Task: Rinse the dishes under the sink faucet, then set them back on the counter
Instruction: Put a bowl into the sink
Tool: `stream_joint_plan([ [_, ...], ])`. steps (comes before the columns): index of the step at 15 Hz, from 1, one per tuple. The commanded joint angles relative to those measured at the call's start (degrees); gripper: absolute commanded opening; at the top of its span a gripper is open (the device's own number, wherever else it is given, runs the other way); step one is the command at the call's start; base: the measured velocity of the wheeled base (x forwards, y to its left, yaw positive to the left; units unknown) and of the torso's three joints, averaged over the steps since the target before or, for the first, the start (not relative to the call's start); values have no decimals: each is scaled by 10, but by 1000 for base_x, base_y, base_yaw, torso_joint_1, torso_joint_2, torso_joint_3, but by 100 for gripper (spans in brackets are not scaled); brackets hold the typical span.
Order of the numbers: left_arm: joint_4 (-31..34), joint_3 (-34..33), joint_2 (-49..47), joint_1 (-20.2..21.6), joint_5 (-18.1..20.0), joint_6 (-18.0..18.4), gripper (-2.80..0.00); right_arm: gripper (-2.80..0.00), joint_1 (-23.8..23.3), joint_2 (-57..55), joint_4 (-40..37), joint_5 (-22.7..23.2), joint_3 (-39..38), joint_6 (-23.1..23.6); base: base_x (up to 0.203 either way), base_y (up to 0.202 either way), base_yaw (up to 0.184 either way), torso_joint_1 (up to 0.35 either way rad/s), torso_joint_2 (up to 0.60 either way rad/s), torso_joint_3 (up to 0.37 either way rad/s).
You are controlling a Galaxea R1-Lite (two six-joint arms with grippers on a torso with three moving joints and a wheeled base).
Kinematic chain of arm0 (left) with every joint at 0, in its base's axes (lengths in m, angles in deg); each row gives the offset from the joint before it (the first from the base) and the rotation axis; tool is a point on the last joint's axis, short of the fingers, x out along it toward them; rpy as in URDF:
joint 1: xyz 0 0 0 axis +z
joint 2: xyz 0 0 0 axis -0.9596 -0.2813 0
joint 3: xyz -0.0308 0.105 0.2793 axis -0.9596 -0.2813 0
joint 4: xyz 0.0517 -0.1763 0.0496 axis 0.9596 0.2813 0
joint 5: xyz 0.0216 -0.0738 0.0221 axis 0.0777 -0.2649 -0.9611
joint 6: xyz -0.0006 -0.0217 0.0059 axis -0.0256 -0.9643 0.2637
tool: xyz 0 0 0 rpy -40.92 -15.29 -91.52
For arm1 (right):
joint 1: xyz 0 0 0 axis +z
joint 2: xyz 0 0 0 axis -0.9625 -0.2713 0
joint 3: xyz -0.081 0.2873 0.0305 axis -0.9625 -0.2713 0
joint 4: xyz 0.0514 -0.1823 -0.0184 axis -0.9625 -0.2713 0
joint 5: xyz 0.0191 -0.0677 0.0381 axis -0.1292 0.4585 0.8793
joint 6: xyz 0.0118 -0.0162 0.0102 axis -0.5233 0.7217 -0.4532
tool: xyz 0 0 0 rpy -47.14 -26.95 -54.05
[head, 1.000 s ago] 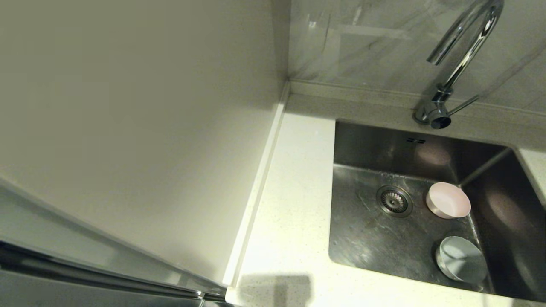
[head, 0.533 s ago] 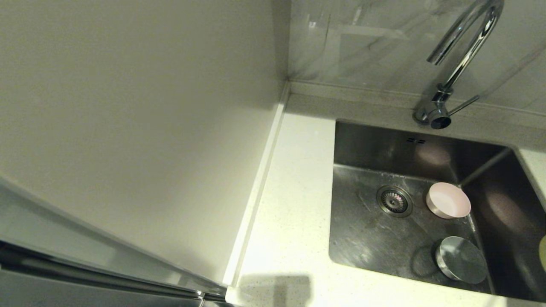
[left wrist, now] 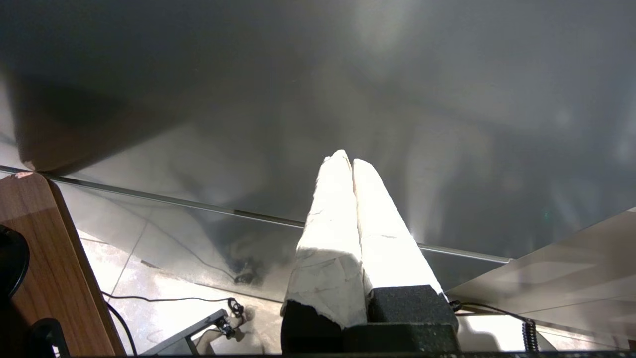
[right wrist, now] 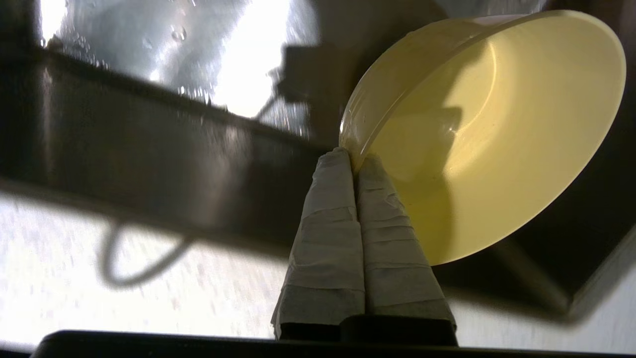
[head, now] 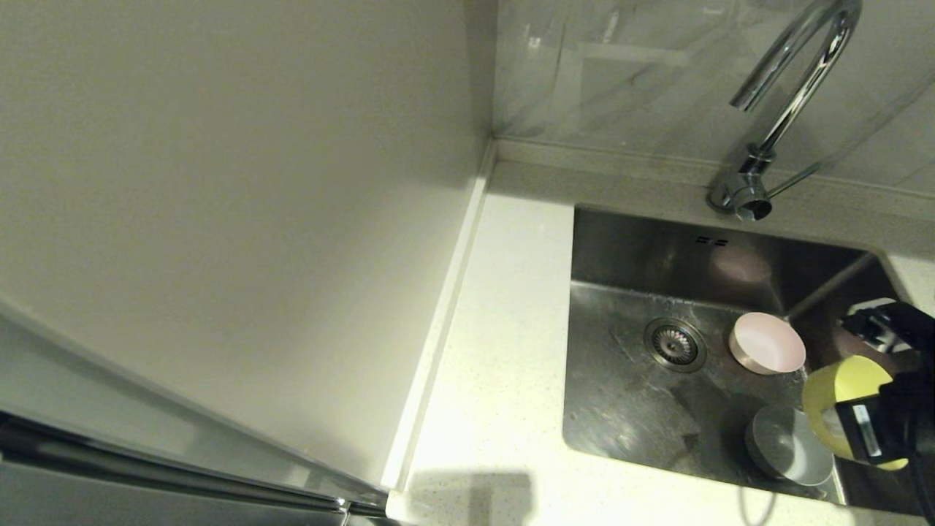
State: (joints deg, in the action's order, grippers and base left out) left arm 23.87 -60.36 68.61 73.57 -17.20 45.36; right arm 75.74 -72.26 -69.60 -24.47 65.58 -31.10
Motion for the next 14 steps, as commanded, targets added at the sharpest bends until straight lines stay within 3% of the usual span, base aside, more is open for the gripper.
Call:
stream_joint_plan([
  [1,0,-2,0,0,0,0,-280,-280,84,-81,81,-44,-1,1,0,0,0,0,0,0],
  [4,0,-2,0,0,0,0,-280,-280,169,-175,173,-115,0,0,0,0,0,0,0,0],
  [6,0,-2,0,0,0,0,-280,-280,209,-218,221,-137,-2,1,0,0,0,0,0,0],
  [9,0,-2,0,0,0,0,-280,-280,216,-265,230,-163,-4,-1,0,0,0,0,0,0],
  [14,0,-2,0,0,0,0,-280,-280,217,-322,258,-166,0,-1,0,0,0,0,0,0],
])
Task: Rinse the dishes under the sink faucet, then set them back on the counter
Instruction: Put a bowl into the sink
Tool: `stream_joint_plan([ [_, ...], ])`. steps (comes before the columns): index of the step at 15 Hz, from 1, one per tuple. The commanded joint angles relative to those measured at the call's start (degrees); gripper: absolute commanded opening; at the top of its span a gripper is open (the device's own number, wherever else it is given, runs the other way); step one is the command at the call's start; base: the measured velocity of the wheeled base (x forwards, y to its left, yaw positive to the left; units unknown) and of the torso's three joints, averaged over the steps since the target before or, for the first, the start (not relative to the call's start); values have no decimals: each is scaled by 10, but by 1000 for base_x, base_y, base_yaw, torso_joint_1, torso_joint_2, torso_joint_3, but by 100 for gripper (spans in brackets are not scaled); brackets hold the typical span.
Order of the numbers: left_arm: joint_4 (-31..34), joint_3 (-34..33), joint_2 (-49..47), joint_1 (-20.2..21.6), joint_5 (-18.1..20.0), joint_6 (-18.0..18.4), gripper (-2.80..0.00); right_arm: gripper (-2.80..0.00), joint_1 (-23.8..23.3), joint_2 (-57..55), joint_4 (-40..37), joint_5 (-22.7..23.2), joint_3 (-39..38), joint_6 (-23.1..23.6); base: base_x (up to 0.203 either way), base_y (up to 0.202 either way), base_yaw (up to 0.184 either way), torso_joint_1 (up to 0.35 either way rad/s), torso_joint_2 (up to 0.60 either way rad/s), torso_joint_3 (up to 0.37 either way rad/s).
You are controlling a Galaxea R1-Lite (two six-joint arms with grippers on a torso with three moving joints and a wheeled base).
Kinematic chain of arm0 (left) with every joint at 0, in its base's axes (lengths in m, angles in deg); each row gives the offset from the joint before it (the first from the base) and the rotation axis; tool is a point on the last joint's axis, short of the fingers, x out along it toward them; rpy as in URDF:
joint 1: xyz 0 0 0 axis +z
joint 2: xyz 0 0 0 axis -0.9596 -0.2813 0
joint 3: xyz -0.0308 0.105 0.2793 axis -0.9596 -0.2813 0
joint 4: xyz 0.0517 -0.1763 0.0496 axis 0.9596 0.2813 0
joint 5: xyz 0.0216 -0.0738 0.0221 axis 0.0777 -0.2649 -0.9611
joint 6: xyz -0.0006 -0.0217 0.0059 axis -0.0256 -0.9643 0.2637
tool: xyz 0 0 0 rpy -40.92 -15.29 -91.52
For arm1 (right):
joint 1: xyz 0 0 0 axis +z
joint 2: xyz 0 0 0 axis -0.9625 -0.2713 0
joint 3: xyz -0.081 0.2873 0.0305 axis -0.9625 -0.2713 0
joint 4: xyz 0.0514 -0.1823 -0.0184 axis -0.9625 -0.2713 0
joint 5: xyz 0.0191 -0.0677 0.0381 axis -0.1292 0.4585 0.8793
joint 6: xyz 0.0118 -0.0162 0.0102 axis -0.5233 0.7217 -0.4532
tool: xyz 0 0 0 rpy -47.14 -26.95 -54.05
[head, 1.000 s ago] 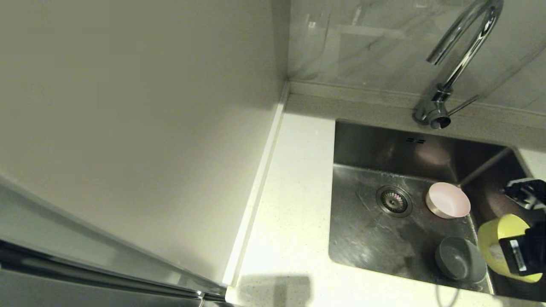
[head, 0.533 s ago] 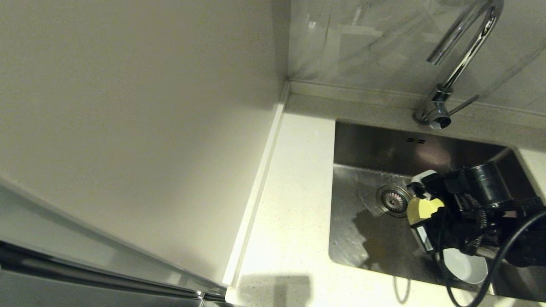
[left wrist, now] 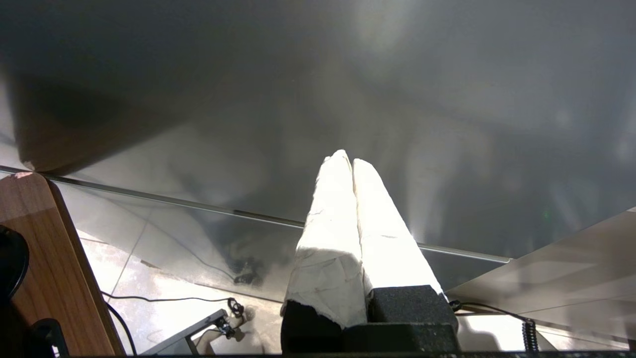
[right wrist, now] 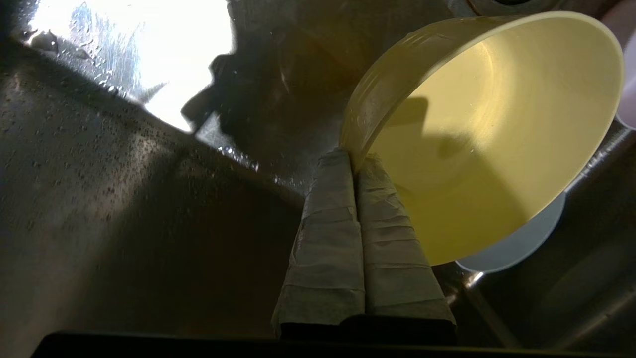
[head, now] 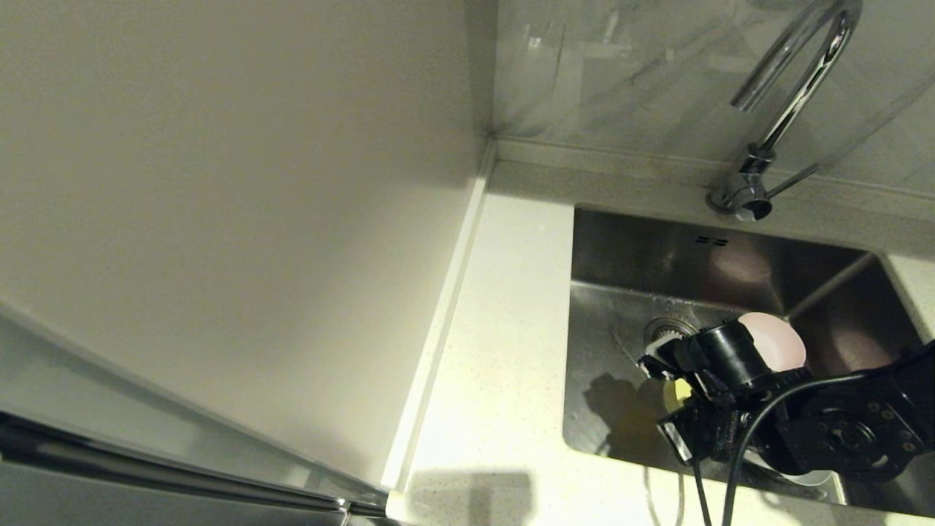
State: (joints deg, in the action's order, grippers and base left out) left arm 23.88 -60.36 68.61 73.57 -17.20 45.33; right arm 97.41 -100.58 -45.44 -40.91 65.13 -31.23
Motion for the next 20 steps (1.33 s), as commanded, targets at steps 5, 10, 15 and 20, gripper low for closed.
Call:
stream_joint_plan([
  [5,0,-2,0,0,0,0,-280,-280,21,-139,122,-49,8,2,0,0,0,0,0,0],
  [10,0,-2,0,0,0,0,-280,-280,28,-190,170,-86,26,2,0,0,0,0,0,0],
  [15,0,-2,0,0,0,0,-280,0,28,-188,169,-91,42,2,0,0,0,0,0,0],
  [20,0,-2,0,0,0,0,-280,0,26,-151,168,-91,39,0,0,0,0,0,0,0],
])
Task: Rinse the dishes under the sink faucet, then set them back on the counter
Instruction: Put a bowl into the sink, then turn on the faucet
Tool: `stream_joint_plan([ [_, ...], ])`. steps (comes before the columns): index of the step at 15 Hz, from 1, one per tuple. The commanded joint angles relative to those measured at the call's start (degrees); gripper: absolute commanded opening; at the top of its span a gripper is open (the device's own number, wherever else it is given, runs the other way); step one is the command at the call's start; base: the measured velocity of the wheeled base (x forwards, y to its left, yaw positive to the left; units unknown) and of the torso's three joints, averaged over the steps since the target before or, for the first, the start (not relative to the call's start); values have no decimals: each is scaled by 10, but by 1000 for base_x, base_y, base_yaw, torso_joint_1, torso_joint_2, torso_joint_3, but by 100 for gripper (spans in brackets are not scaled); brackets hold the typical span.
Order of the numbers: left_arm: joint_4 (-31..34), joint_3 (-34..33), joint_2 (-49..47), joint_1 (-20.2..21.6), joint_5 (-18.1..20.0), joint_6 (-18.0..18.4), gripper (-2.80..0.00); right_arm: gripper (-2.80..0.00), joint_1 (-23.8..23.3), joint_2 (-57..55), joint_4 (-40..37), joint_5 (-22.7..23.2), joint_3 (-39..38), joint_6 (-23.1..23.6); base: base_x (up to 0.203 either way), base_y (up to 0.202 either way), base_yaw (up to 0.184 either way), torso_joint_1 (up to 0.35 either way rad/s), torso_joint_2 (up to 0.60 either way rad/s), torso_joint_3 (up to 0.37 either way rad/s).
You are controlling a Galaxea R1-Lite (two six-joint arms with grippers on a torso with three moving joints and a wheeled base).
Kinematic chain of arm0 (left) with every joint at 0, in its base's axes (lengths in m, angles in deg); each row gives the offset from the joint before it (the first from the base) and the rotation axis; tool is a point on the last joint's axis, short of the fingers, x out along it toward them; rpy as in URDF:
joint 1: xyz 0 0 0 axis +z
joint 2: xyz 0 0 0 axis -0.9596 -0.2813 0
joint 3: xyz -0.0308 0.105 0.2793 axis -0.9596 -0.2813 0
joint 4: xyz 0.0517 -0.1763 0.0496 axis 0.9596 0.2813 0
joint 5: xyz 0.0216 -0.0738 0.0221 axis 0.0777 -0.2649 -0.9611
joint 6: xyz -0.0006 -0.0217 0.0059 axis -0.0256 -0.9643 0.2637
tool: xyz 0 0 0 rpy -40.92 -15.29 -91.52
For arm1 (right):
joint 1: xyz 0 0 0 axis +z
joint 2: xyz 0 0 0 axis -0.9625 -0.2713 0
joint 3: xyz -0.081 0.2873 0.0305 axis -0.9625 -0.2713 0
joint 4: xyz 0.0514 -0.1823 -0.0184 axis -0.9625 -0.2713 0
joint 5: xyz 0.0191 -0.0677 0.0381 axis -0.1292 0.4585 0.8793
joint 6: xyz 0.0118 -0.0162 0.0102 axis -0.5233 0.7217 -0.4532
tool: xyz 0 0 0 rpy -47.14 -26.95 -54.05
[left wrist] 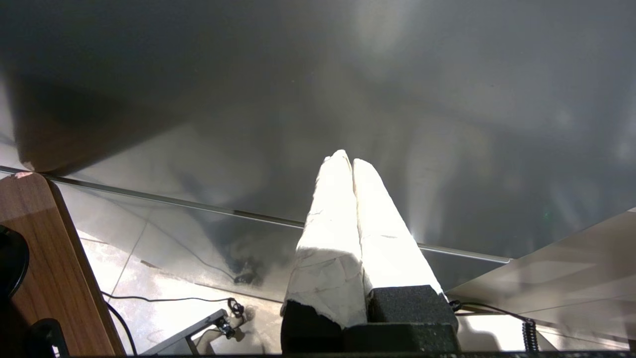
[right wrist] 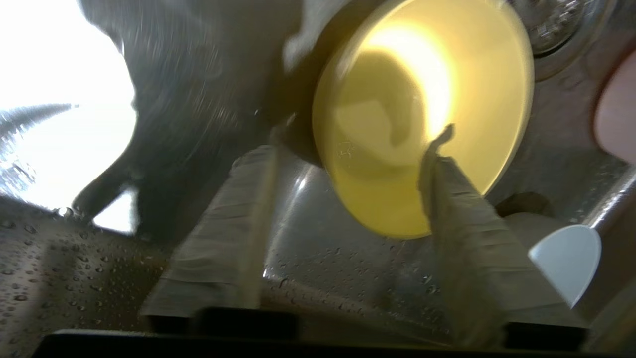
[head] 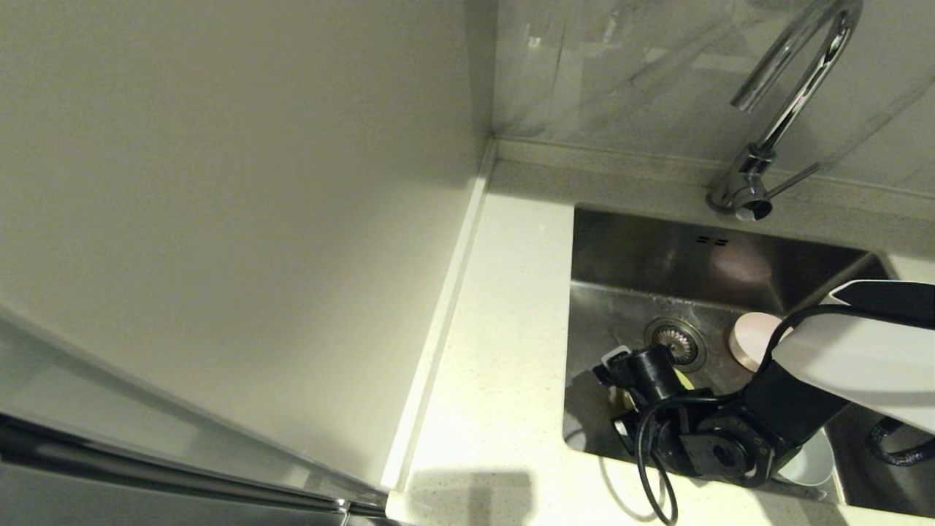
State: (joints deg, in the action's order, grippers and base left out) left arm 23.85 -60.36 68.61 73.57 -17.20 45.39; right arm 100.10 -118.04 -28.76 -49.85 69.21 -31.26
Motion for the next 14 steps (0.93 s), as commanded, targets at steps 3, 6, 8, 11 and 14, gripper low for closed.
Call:
stream_joint_plan([
  [3,0,-2,0,0,0,-1,-280,0,-16,103,-10,3,-23,-19,0,0,0,0,0,0],
  [6,0,-2,0,0,0,-1,-280,0,-59,196,-37,13,-65,-62,0,0,0,0,0,0],
  [8,0,-2,0,0,0,-1,-280,0,-94,261,-47,27,-102,-84,0,0,0,0,0,0],
  [11,0,-2,0,0,0,-1,-280,0,-146,351,-62,41,-133,-92,0,0,0,0,0,0],
  [14,0,-2,0,0,0,-1,-280,0,-162,444,-117,41,-108,-95,0,0,0,0,0,0],
])
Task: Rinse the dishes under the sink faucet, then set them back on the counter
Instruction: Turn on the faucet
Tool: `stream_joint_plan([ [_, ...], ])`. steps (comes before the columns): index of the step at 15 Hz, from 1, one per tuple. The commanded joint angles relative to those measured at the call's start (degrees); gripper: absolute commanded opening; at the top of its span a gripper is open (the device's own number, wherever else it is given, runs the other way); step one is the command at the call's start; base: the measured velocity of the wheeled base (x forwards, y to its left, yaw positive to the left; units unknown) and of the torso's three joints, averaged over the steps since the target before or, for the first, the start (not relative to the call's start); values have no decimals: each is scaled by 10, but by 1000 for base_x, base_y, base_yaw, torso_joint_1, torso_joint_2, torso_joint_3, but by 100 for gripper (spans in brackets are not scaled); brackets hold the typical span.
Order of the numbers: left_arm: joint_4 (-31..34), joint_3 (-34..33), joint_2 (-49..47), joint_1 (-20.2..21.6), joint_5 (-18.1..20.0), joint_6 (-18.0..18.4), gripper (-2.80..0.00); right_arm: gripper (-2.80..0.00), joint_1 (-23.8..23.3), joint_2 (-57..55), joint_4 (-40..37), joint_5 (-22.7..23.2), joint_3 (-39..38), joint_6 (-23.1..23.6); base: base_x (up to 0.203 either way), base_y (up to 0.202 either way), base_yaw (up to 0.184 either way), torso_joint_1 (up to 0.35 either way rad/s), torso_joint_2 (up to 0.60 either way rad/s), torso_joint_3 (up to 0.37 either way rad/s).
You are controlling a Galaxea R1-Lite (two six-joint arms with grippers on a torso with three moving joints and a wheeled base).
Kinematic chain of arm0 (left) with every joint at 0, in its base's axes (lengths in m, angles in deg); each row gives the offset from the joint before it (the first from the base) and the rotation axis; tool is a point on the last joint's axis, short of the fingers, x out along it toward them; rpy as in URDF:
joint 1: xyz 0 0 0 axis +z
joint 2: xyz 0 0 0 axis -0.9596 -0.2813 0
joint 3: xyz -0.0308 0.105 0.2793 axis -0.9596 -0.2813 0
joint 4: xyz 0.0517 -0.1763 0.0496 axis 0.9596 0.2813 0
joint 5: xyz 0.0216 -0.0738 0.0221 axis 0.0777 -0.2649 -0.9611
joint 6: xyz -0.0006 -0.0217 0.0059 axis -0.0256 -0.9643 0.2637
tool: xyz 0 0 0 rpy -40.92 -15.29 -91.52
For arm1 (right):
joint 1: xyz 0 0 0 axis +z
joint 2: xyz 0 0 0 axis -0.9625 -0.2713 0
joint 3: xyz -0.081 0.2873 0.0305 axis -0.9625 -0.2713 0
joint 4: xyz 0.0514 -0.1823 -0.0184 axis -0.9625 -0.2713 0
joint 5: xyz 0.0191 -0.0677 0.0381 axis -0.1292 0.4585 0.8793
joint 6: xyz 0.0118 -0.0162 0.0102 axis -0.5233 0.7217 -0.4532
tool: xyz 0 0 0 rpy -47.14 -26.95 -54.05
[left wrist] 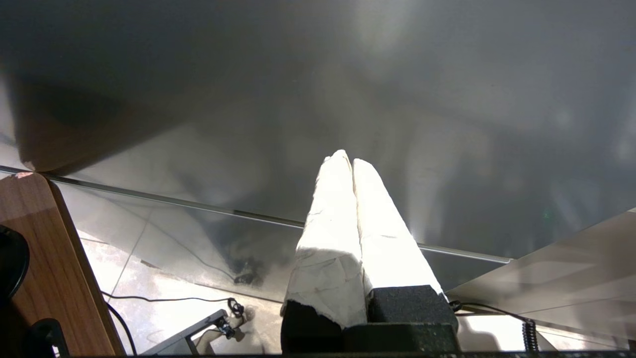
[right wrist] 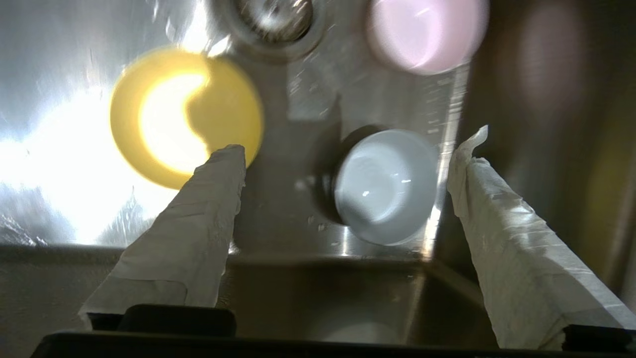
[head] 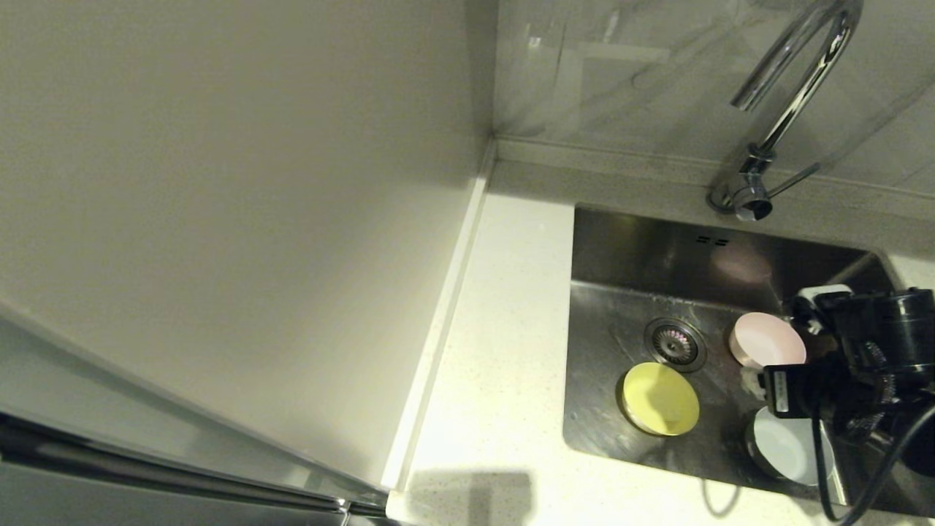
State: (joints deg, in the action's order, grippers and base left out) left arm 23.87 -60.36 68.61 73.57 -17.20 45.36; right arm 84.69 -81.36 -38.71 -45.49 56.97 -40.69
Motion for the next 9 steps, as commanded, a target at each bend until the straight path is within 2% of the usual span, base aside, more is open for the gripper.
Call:
stream_joint_plan([
  [1,0,-2,0,0,0,0,-280,0,-9,108,-51,-3,44,-1,0,0,0,0,0,0],
  [3,0,-2,0,0,0,0,-280,0,-10,155,-146,-11,124,-2,0,0,0,0,0,0],
  [4,0,-2,0,0,0,0,-280,-280,-10,169,-193,-16,166,-2,0,0,0,0,0,0],
  [7,0,-2,0,0,0,0,-280,-280,-10,181,-305,-24,266,-2,0,0,0,0,0,0],
  [9,0,-2,0,0,0,0,-280,-280,-7,142,-315,-25,322,-1,0,0,0,0,0,0],
])
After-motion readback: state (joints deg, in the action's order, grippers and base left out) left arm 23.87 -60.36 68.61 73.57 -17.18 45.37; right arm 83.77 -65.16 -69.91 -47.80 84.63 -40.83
